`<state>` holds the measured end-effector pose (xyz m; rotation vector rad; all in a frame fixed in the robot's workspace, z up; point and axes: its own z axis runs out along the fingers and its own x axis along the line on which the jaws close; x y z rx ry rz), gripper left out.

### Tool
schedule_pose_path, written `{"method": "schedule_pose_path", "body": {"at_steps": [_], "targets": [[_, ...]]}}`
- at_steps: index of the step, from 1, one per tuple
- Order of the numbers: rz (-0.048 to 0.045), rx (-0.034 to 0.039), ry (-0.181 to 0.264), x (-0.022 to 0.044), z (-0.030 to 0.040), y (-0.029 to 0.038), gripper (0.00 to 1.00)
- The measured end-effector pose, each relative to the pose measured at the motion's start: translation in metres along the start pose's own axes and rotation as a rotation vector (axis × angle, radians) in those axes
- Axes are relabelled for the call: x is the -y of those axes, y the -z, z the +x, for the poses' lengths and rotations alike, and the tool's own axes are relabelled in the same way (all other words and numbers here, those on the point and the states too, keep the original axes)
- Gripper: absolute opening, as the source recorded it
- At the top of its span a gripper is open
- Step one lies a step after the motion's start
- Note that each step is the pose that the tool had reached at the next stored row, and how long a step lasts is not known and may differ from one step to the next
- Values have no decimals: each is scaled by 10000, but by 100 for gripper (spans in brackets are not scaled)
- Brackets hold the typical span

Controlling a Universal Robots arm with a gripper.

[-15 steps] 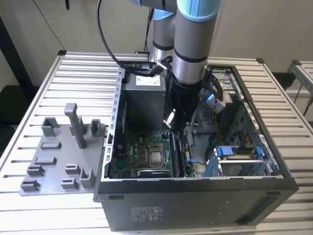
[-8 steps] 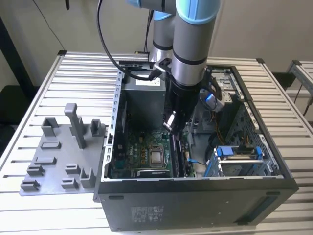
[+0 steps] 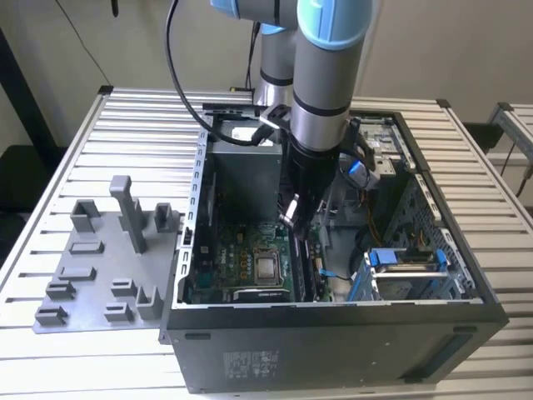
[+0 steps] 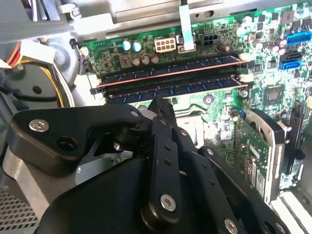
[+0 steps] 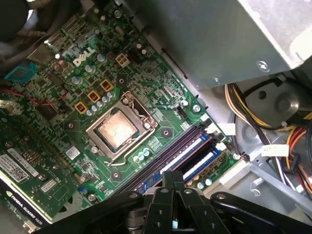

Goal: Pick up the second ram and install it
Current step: 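Press down the second ram until it locks into place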

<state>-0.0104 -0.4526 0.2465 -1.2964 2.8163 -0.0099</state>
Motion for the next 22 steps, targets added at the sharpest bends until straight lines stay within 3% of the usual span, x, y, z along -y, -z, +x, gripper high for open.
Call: {"method": "schedule_pose_path", "body": {"at_steps": [6,22], "targets": [[-43,15,929,-7,7,-40,11],[-126,70,3312,-8,9,-52,11]]}}
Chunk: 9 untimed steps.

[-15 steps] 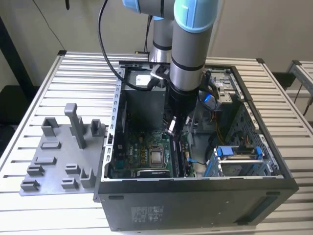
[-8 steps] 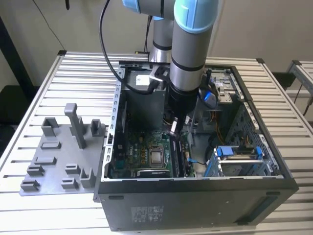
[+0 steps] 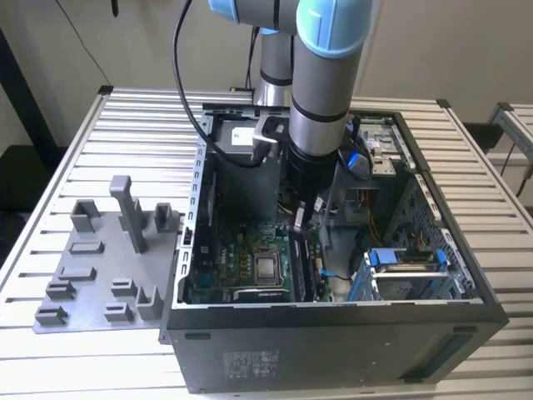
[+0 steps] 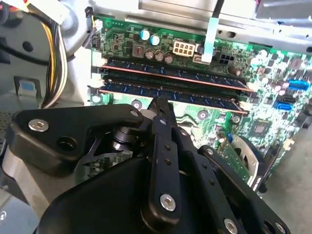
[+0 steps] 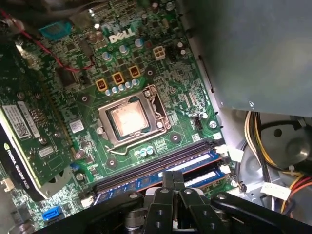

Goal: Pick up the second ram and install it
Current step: 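Press down the second ram until it locks into place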

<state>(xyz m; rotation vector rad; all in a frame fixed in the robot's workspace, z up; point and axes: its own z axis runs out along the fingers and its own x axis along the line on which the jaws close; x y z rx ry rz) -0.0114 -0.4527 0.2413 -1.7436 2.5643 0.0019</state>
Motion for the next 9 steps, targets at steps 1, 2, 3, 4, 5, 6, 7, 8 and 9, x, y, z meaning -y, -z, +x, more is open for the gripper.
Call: {"method": "schedule_pose_path", "body": {"at_steps": [1,2,3,4,5,6,7,8,9], "targets": [[-5,2,135,0,0,-1,11],[-9,6,264,0,1,-2,11],[-13,7,376,0,1,-2,11],[-17,11,485,1,3,-4,11],[-20,13,578,2,5,-6,11],[-22,12,636,4,10,-6,11],[-24,14,686,7,16,-8,11],[-25,15,733,9,23,-10,11],[-27,16,774,12,30,-12,11]]}}
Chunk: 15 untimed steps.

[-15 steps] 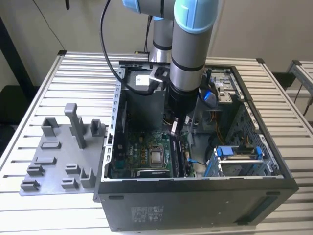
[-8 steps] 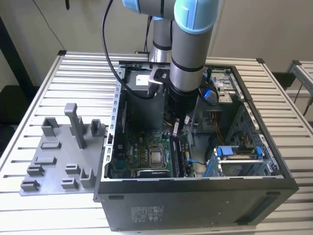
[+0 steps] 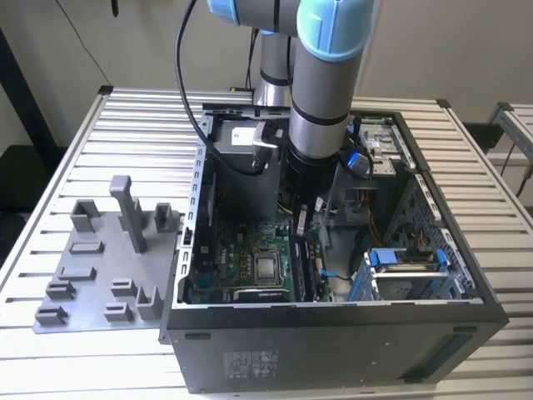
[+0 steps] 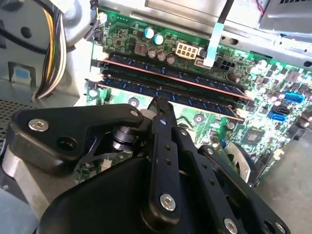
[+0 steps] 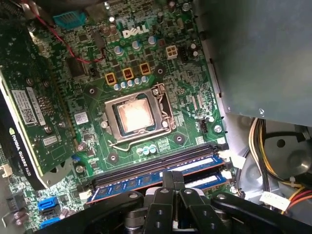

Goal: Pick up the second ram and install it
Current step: 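Press down the second ram until it locks into place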

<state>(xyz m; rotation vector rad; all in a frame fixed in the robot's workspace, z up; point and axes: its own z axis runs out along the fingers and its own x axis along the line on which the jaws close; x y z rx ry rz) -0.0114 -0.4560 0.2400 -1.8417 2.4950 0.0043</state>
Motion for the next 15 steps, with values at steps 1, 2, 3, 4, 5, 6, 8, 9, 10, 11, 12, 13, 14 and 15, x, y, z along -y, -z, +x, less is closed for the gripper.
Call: {"method": "schedule_pose_path", "body": {"at_steps": [1,2,3,4,5,6,8,9,10,11,12,13,14,15], "targets": [[-1,1,35,3,9,-2,11],[-2,2,70,5,18,-4,11],[-3,2,98,8,28,-5,11],[-4,3,120,12,41,-7,11],[-6,2,133,17,55,-8,11],[-8,2,144,21,69,-9,11],[-16,1,173,29,89,-14,11],[-20,1,189,32,100,-15,11],[-25,-1,204,36,109,-15,11],[-34,-3,218,40,121,-15,11],[-46,-6,233,44,129,-15,11],[-59,-10,244,47,134,-15,11],[-75,-14,253,50,135,-15,11],[-85,-17,258,51,135,-15,11]]}}
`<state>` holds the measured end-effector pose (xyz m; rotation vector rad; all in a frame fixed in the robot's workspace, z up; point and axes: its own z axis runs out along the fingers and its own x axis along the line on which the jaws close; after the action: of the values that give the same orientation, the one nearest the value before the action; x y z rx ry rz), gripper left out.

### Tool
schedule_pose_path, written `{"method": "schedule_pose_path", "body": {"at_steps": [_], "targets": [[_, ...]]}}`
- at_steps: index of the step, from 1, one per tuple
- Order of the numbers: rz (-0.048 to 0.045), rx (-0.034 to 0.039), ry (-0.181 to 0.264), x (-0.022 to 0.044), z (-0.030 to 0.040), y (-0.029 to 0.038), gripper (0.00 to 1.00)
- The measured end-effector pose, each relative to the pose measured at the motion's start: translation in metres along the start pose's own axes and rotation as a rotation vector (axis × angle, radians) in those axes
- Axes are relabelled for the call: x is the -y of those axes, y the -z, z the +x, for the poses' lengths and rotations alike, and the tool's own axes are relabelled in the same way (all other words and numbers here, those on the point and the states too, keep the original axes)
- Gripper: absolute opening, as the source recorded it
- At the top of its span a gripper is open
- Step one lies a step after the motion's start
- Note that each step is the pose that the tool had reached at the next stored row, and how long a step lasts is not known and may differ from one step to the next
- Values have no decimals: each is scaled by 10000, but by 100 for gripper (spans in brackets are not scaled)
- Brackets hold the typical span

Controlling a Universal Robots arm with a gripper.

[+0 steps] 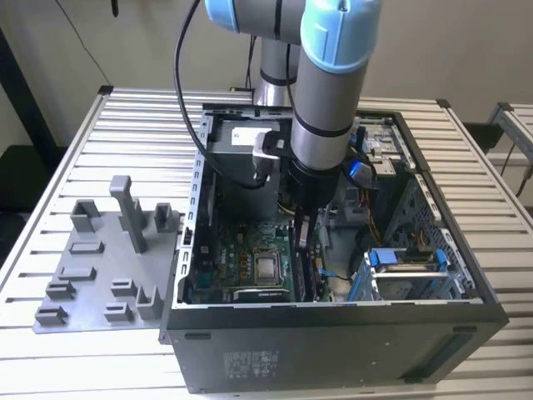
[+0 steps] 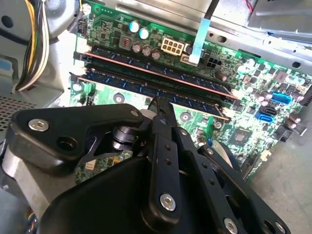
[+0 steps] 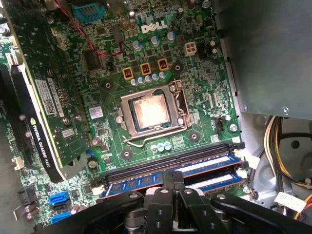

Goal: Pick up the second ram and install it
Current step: 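Press down the second ram until it locks into place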

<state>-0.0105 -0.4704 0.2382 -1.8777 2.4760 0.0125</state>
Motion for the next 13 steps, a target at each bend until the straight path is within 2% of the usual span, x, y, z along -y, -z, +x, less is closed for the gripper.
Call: {"method": "schedule_pose_path", "body": {"at_steps": [13], "targets": [[-16,-5,21,5,4,-24,11]]}}
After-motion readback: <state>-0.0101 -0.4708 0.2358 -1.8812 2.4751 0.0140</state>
